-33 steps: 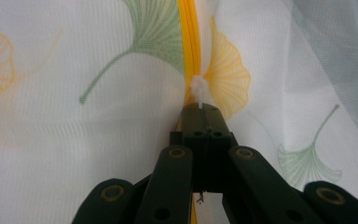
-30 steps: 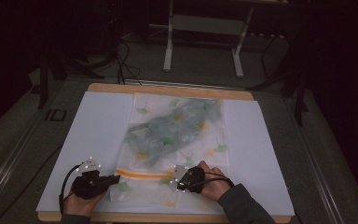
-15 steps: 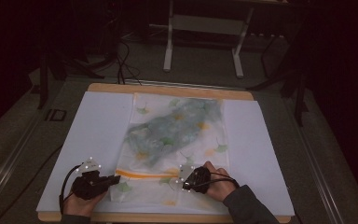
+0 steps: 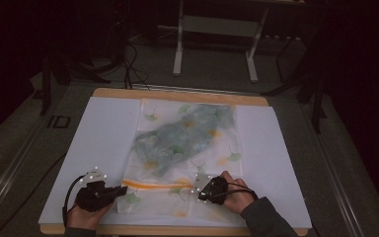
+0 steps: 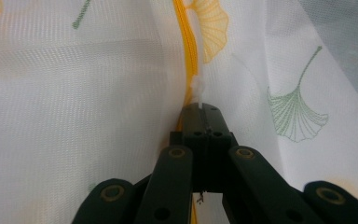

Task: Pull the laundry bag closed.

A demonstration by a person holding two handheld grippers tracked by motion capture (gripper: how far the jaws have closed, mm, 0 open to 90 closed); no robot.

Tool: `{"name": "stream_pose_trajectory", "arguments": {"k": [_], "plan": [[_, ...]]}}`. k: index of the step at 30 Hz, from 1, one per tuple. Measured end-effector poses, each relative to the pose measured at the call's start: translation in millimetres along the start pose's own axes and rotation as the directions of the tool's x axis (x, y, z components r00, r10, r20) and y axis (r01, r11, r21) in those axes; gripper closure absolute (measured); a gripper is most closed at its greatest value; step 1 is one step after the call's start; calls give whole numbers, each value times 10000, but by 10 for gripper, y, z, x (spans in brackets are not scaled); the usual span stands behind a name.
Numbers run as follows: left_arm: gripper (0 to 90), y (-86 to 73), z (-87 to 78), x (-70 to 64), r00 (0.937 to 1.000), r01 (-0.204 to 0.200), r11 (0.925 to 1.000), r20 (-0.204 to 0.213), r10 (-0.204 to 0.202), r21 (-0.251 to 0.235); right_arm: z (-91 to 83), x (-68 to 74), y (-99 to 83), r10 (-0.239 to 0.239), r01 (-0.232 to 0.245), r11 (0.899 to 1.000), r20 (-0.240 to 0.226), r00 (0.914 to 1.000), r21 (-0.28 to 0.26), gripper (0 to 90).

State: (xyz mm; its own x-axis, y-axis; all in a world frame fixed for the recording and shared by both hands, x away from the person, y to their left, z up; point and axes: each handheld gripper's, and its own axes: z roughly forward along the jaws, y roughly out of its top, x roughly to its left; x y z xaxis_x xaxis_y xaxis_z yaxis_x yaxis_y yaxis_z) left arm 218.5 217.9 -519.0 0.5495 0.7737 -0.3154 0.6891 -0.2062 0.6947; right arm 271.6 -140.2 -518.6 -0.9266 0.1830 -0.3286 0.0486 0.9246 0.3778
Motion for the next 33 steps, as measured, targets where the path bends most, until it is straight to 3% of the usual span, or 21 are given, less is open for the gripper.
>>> {"name": "stream_pose_trajectory", "arguments": {"k": [33], "plan": [[884, -20, 11, 4, 9998, 106, 9999, 153, -107, 92, -122, -62, -292, 291, -298, 9988, 192, 9994, 376, 900]]}}
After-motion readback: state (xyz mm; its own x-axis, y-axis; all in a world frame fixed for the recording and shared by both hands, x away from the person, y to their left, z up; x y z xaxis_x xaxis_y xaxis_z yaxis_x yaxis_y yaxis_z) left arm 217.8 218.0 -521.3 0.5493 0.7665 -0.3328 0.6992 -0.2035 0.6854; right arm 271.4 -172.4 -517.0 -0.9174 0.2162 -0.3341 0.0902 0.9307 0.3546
